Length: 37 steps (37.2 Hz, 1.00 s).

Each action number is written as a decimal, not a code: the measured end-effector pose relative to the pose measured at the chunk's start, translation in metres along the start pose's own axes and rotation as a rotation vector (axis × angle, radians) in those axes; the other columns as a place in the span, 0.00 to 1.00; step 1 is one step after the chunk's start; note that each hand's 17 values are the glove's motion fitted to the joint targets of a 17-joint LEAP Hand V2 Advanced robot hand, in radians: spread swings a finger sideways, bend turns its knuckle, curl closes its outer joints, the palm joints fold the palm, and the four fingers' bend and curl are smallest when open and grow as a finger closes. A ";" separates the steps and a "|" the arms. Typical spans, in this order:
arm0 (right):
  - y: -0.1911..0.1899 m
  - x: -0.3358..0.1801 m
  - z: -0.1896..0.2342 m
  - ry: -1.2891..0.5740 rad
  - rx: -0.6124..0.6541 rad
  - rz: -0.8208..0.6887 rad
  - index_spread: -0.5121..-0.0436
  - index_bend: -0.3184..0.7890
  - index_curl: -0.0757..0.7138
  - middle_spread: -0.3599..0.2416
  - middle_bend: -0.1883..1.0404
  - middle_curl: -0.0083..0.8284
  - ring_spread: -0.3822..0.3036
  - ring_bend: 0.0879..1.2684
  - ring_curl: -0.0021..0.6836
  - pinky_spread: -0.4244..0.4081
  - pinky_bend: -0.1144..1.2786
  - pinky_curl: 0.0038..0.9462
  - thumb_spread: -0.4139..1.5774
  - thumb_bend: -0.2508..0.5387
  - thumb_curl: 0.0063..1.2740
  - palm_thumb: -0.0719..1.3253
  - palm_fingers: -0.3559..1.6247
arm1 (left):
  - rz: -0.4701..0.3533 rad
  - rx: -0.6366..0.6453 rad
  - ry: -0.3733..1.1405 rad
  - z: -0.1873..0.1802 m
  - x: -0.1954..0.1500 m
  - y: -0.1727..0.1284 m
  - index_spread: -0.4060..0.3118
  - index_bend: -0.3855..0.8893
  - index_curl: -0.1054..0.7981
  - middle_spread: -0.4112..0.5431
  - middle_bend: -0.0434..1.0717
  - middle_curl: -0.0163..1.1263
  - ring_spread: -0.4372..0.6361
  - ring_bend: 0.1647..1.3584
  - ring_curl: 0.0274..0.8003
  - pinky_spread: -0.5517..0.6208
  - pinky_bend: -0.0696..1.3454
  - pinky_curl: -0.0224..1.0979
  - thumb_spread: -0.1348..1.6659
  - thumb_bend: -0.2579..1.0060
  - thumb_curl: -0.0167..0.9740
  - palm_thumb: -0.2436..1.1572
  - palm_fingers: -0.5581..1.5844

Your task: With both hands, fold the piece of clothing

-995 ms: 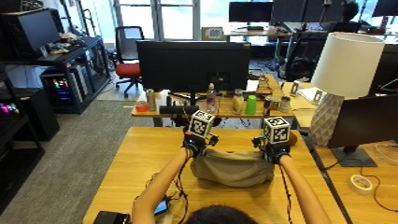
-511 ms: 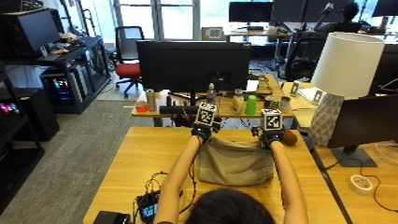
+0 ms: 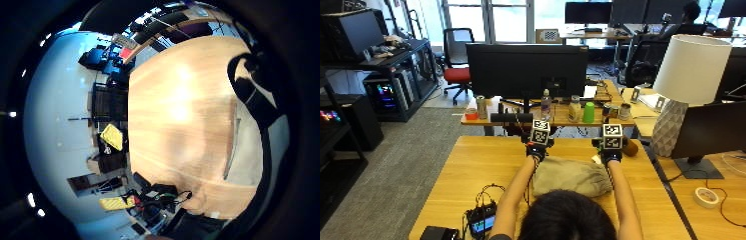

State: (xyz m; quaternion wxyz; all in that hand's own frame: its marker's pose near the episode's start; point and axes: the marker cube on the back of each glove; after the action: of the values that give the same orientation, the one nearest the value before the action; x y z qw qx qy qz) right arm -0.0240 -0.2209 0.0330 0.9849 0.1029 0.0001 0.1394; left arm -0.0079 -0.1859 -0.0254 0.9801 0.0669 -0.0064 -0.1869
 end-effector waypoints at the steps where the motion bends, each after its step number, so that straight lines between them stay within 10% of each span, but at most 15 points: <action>1: -0.002 0.005 0.004 0.018 0.015 0.001 0.43 0.38 0.53 0.35 0.35 0.58 0.28 0.37 0.66 0.32 0.50 0.43 0.75 0.29 0.23 0.83 0.57 | 0.006 0.006 -0.013 0.001 0.007 -0.001 0.31 0.33 0.49 0.24 0.14 0.41 0.17 0.31 0.53 0.15 0.54 0.40 0.70 0.17 0.28 0.65 0.61; 15: 0.011 0.028 0.028 0.047 -0.167 -0.019 0.37 0.36 0.43 0.36 0.31 0.54 0.34 0.31 0.59 0.51 0.48 0.39 0.81 0.28 0.19 0.70 0.51 | 0.176 0.035 0.063 0.030 0.057 0.014 0.42 0.44 0.50 0.45 0.11 0.29 0.36 0.31 0.49 0.42 0.48 0.36 0.72 0.18 0.23 0.47 0.46; 37: 0.073 0.032 0.126 -0.048 -0.559 0.072 0.24 0.37 0.32 0.36 0.28 0.45 0.42 0.38 0.59 0.57 0.59 0.42 0.83 0.30 0.16 0.60 0.42 | 0.174 -0.452 0.113 0.155 0.071 0.035 0.45 0.39 0.45 0.61 0.18 0.20 0.68 0.35 0.44 0.73 0.52 0.35 0.69 0.17 0.21 0.28 0.23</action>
State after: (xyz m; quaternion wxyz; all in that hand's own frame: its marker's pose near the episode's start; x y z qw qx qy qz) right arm -0.0093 -0.1687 0.1725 0.9692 -0.1694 -0.0652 0.1666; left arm 0.0650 -0.1991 0.1319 0.9813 -0.1446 0.0848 -0.0944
